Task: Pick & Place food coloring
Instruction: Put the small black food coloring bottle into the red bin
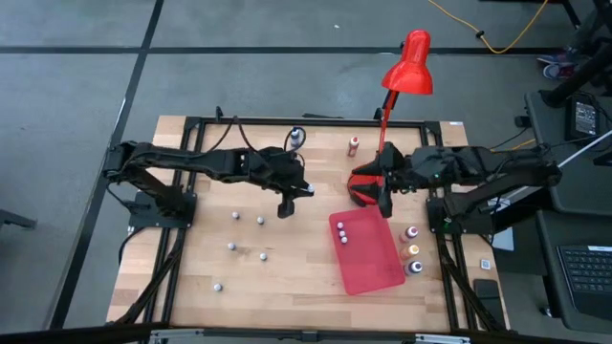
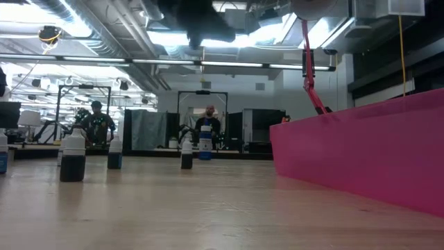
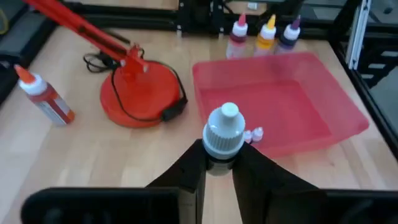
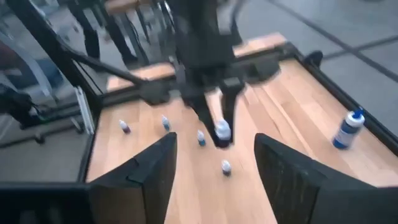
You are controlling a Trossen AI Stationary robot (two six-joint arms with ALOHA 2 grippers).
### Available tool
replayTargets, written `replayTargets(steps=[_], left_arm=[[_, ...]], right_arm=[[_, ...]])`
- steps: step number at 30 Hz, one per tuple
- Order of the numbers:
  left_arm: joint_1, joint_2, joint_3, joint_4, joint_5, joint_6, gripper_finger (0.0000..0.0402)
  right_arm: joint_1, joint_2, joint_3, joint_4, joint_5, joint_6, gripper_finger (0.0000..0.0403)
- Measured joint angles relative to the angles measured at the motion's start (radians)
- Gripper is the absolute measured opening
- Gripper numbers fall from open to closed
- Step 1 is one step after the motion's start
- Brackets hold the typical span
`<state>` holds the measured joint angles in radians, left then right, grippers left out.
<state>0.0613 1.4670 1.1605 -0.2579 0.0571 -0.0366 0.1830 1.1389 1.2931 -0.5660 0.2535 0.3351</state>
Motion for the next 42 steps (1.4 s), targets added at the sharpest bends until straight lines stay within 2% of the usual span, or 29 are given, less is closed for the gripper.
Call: replayTargets(steps=[7, 17, 26, 42], left_arm=[[-0.03, 0.0, 0.143, -0.146, -0.067, -0.056, 0.0055], [-0.046, 0.0, 0.163, -0.229, -0.031, -0.073, 0.0054], [-0.076, 0.001, 0.163, -0.27, -0.031, -0.057, 0.0054], [-0.082, 0.001, 0.163, -0.279, -0.031, -0.03, 0.0054]], right_arm=[[-0.047, 0.151, 0.202, -0.192, -0.075, -0.024, 0.0223], [-0.081, 0.35, 0.362, -0.213, -0.186, -0.111, 0.0221], [-0.119, 0.461, 0.382, -0.206, -0.282, -0.154, 0.0213], [-0.121, 0.549, 0.382, -0.132, -0.293, -0.156, 0.0218]])
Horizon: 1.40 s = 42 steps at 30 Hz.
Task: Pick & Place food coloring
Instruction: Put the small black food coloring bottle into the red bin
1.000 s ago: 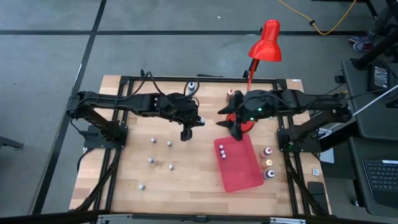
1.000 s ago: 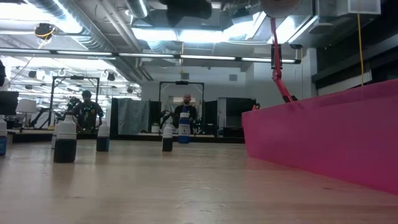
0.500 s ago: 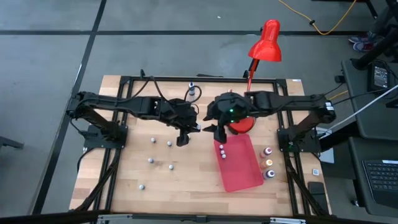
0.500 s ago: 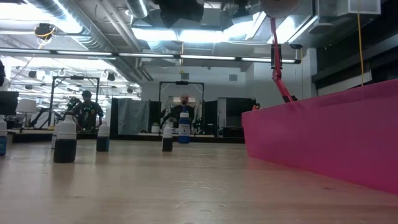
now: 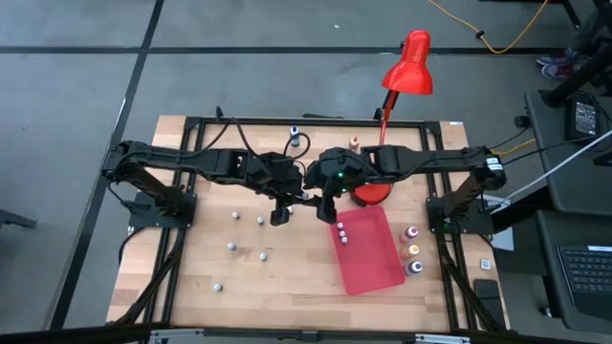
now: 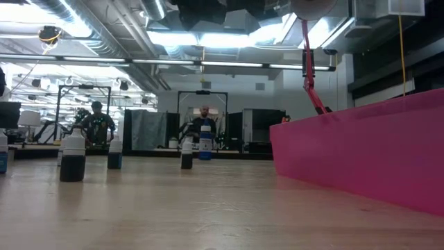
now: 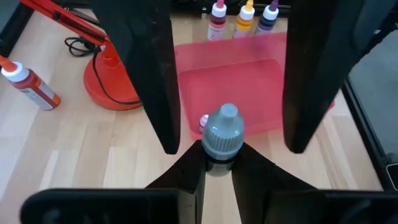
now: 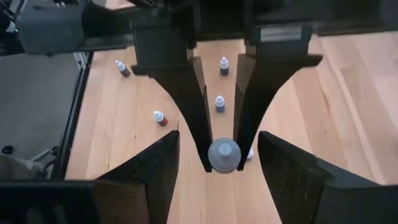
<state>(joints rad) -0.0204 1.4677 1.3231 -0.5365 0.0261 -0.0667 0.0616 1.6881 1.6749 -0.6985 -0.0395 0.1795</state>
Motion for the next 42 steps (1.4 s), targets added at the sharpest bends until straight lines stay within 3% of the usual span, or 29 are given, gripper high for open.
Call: replayTargets(steps=[6, 21, 32, 42], left_arm=[[0.0, 0.0, 0.0, 0.0, 0.0, 0.002, 0.0054], [0.0, 0.0, 0.0, -0.013, -0.002, -0.016, 0.0054], [0.0, 0.0, 0.0, -0.013, -0.009, -0.024, 0.0061], [0.003, 0.001, 0.0, -0.014, -0.044, -0.036, 0.0138]], right_arm=[[0.0, 0.008, 0.0, -0.004, 0.0, -0.002, 0.0199], [0.0, 0.008, 0.0, -0.007, -0.011, -0.008, 0.0068], [0.0, 0.007, 0.0, -0.009, -0.011, -0.027, 0.0061], [0.002, -0.037, 0.0, -0.077, 0.016, -0.006, 0.0057]])
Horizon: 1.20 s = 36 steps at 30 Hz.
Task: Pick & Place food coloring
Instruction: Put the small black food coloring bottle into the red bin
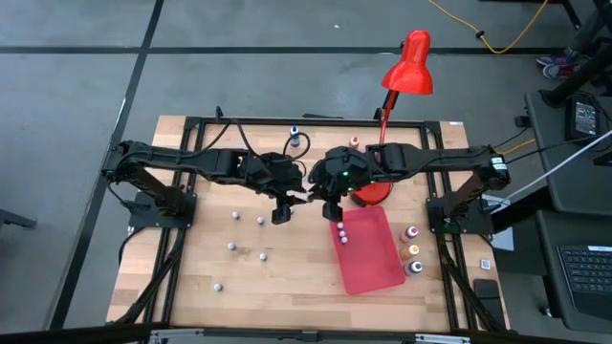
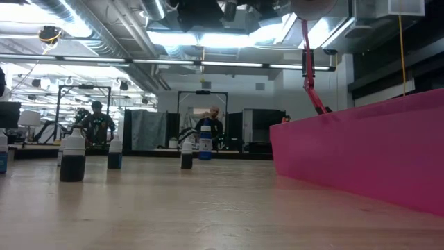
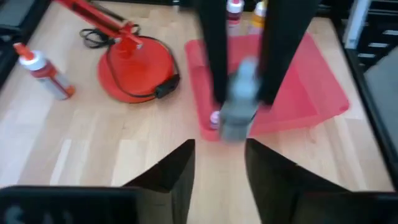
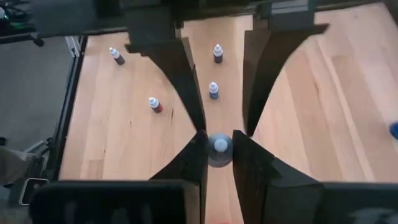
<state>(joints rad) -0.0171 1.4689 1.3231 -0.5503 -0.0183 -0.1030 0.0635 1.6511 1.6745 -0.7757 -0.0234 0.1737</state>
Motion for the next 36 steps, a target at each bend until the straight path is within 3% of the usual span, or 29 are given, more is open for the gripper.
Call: replayTargets(steps=[7, 15, 23, 36], left_arm=[[0.042, 0.0, 0.0, -0.001, -0.064, -0.078, 0.022], [0.116, 0.0, 0.0, 0.012, -0.012, -0.086, 0.0294], [0.152, 0.0, 0.0, 0.031, 0.03, -0.07, 0.03], [0.177, -0.001, 0.0, 0.113, 0.044, -0.07, 0.0299]], right_arm=[[0.042, -0.066, 0.0, -0.071, 0.116, 0.009, 0.0057], [0.166, -0.138, -0.039, -0.184, 0.212, 0.098, 0.0057], [0.297, -0.212, -0.22, -0.117, 0.266, 0.125, 0.0056], [0.421, -0.263, -0.646, 0.275, 0.265, 0.219, 0.0056]])
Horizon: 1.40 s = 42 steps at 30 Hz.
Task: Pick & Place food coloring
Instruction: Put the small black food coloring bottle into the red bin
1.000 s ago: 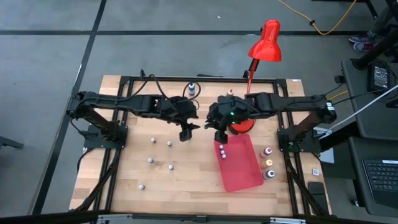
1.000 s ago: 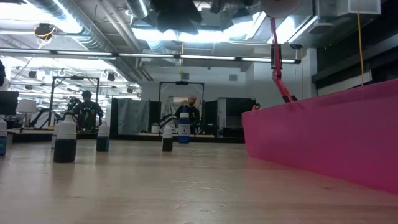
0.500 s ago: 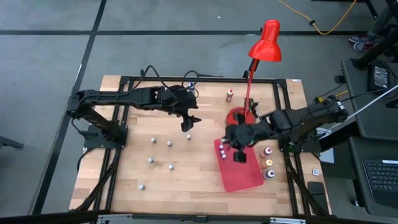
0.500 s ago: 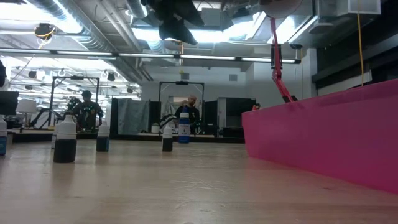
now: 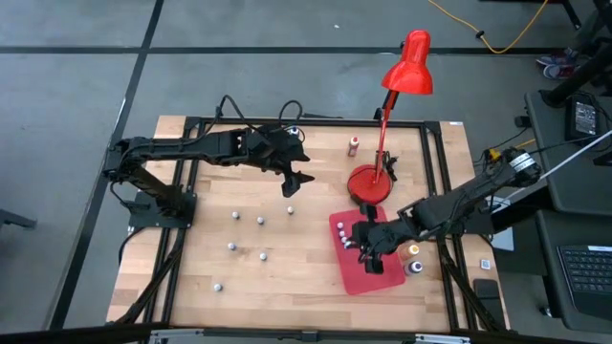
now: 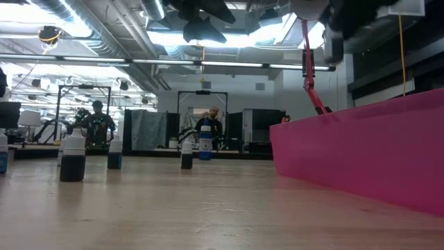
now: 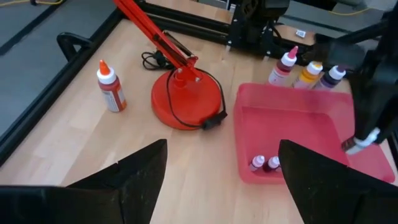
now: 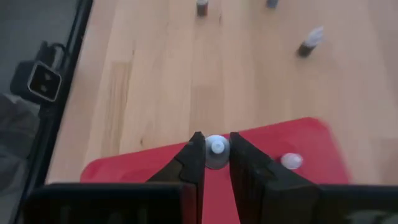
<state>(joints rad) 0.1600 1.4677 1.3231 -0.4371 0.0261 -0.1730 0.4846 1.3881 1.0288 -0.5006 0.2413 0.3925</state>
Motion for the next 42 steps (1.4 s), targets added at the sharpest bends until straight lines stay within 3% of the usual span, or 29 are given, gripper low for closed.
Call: replayTargets(steps=[15, 28, 42], left_arm=[[0.0, 0.0, 0.0, -0.007, 0.0, -0.006, 0.0301], [0.0, 0.0, 0.0, -0.008, -0.002, 0.001, 0.0301], [0.0, 0.0, 0.0, -0.009, -0.001, 0.003, 0.0301]], right_arm=[[0.034, 0.03, -0.234, 0.27, 0.039, 0.056, 0.0056], [0.028, 0.129, -0.254, 0.351, -0.025, -0.012, 0.0056], [-0.016, 0.198, -0.253, 0.389, -0.024, -0.083, 0.0056]])
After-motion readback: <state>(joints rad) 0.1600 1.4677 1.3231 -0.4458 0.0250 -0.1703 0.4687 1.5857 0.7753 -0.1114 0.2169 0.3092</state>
